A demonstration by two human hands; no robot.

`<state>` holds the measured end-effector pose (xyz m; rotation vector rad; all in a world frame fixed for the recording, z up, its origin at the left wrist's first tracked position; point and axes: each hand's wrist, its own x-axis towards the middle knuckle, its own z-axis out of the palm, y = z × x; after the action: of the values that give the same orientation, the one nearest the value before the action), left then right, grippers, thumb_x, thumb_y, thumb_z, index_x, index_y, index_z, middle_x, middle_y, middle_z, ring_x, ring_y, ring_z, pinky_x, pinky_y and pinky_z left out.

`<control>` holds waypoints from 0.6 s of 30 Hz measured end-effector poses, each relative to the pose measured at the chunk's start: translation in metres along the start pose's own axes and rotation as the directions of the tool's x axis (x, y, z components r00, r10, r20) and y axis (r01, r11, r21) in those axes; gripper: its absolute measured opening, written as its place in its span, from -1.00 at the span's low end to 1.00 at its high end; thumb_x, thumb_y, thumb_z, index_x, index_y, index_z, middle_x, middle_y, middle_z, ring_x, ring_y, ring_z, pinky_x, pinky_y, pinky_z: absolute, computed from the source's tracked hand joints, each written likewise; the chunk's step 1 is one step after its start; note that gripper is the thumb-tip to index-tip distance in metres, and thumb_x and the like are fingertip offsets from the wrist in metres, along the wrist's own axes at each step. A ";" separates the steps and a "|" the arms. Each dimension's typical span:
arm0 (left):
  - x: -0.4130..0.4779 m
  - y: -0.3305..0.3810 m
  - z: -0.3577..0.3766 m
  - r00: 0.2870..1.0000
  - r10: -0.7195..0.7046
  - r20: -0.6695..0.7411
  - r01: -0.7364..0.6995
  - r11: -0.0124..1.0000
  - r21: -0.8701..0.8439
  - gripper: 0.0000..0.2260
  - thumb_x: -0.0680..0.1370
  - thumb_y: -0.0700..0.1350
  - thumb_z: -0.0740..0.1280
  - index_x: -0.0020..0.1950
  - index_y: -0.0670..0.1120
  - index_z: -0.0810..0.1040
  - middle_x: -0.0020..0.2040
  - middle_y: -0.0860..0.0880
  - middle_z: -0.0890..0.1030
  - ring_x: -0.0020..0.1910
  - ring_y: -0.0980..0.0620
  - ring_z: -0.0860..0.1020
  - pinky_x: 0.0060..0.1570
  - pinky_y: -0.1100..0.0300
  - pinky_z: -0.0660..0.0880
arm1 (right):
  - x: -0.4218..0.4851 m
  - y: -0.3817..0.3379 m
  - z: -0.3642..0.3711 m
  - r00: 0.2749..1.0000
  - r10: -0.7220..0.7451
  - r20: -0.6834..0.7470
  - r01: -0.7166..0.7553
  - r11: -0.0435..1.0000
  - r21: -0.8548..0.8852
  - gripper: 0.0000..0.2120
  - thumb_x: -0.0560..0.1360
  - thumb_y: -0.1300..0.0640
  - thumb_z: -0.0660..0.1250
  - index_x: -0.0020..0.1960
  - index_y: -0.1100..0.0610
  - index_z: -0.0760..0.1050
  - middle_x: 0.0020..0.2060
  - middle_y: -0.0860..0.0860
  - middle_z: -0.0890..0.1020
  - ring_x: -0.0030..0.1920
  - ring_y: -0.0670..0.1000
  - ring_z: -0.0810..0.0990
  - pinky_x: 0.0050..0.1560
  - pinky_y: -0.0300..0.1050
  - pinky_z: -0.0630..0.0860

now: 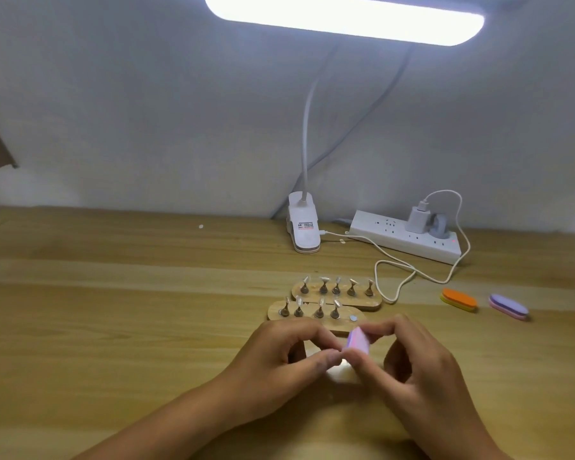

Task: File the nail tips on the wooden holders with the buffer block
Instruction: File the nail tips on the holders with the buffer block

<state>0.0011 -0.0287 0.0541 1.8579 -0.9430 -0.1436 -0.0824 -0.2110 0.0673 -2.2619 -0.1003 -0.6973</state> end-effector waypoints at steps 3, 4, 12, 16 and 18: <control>-0.001 0.002 0.000 1.000 -0.005 0.016 0.005 1.000 0.006 -0.91 0.58 -0.18 0.37 0.01 -0.06 0.67 -0.38 0.31 0.54 -0.50 0.24 0.41 -0.40 0.40 0.27 | -0.004 0.000 0.005 0.996 -0.081 0.038 0.083 0.995 -0.053 -0.66 0.33 -0.26 0.39 -0.06 -0.04 0.53 -0.23 -0.23 0.52 -0.49 -0.14 0.46 -0.47 -0.35 0.36; -0.001 0.002 0.000 1.000 -0.005 0.015 0.005 1.000 0.001 -0.91 0.58 -0.17 0.36 0.01 -0.05 0.66 -0.36 0.30 0.56 -0.50 0.24 0.41 -0.40 0.38 0.28 | -0.005 0.000 0.005 0.996 -0.079 0.044 0.081 0.996 -0.041 -0.67 0.33 -0.25 0.42 -0.06 -0.05 0.53 -0.25 -0.24 0.52 -0.49 -0.13 0.46 -0.47 -0.35 0.35; -0.001 0.003 0.000 0.999 -0.038 0.021 0.038 0.999 -0.019 -0.90 0.63 -0.19 0.32 0.04 -0.12 0.64 -0.38 0.32 0.56 -0.51 0.24 0.41 -0.40 0.36 0.31 | -0.006 -0.004 0.007 0.985 -0.158 0.068 0.163 0.983 -0.084 -0.66 0.34 -0.26 0.44 -0.07 -0.04 0.52 -0.24 -0.25 0.51 -0.52 -0.18 0.41 -0.48 -0.43 0.28; 0.000 0.003 0.000 0.998 -0.060 0.014 0.060 0.996 -0.063 -0.90 0.62 -0.16 0.33 0.01 -0.11 0.64 -0.31 0.17 0.63 -0.52 0.20 0.43 -0.43 0.30 0.34 | -0.002 0.001 0.001 1.000 0.008 -0.016 -0.008 1.000 -0.003 -0.66 0.36 -0.32 0.44 -0.12 -0.08 0.52 -0.28 -0.29 0.52 -0.48 -0.15 0.45 -0.42 -0.39 0.32; -0.001 0.003 -0.001 0.999 -0.047 0.021 0.048 0.997 -0.058 -0.90 0.62 -0.15 0.32 0.01 -0.09 0.64 -0.30 0.20 0.62 -0.51 0.21 0.43 -0.42 0.30 0.34 | -0.002 0.003 0.003 0.999 -0.035 -0.019 0.034 0.997 -0.066 -0.68 0.38 -0.28 0.45 -0.09 -0.06 0.53 -0.27 -0.28 0.52 -0.49 -0.14 0.46 -0.43 -0.34 0.36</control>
<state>-0.0008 -0.0283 0.0571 1.8287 -0.8993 -0.2170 -0.0814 -0.2108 0.0623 -2.3199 -0.1080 -0.7518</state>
